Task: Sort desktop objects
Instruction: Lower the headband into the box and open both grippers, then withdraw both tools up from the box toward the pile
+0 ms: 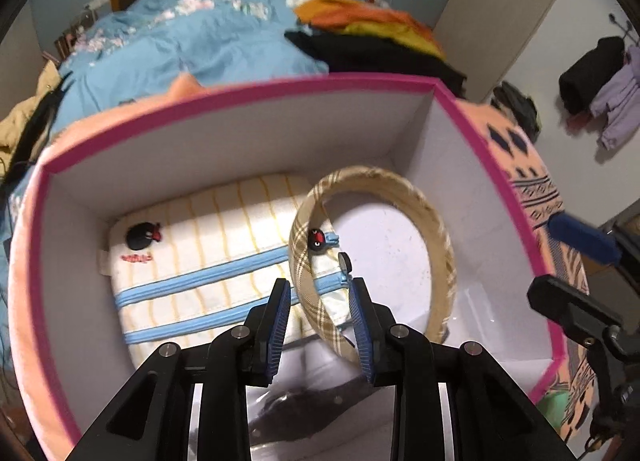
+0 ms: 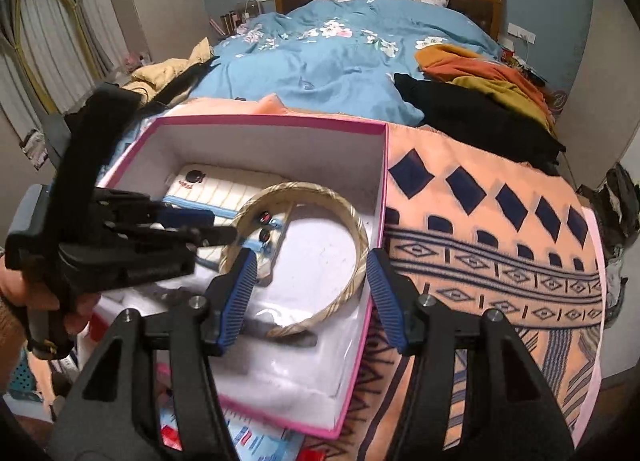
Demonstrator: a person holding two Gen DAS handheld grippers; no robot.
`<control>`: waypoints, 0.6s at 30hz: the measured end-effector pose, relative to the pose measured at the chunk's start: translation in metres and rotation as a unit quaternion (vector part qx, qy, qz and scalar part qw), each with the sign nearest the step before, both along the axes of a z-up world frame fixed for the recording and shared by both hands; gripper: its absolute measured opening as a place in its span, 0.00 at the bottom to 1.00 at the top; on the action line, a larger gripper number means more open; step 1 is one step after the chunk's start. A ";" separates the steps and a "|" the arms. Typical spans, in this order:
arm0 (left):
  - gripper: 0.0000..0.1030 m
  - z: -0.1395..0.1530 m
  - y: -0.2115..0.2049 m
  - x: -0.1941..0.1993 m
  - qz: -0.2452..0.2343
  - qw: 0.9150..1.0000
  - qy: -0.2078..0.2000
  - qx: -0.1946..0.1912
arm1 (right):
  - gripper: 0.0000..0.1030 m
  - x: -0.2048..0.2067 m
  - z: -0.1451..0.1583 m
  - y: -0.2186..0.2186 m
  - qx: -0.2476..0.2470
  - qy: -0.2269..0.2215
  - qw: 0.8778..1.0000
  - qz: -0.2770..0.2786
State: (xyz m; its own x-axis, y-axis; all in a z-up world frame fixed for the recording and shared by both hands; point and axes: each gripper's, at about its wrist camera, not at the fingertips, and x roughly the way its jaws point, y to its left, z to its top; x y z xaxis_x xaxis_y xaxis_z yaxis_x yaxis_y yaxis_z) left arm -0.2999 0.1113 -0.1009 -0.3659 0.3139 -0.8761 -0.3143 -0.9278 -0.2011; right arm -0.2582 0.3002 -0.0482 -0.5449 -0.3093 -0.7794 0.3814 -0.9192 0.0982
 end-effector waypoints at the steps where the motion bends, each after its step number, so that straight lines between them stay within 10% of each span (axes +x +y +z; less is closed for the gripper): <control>1: 0.30 0.004 -0.003 0.004 0.000 1.000 0.006 0.004 | 0.57 0.003 0.001 0.002 -0.005 -0.001 1.000 0.000; 18: 0.31 0.014 -0.017 0.078 -0.033 0.999 0.026 -0.002 | 0.57 0.044 -0.022 -0.010 -0.010 -0.056 0.996 0.073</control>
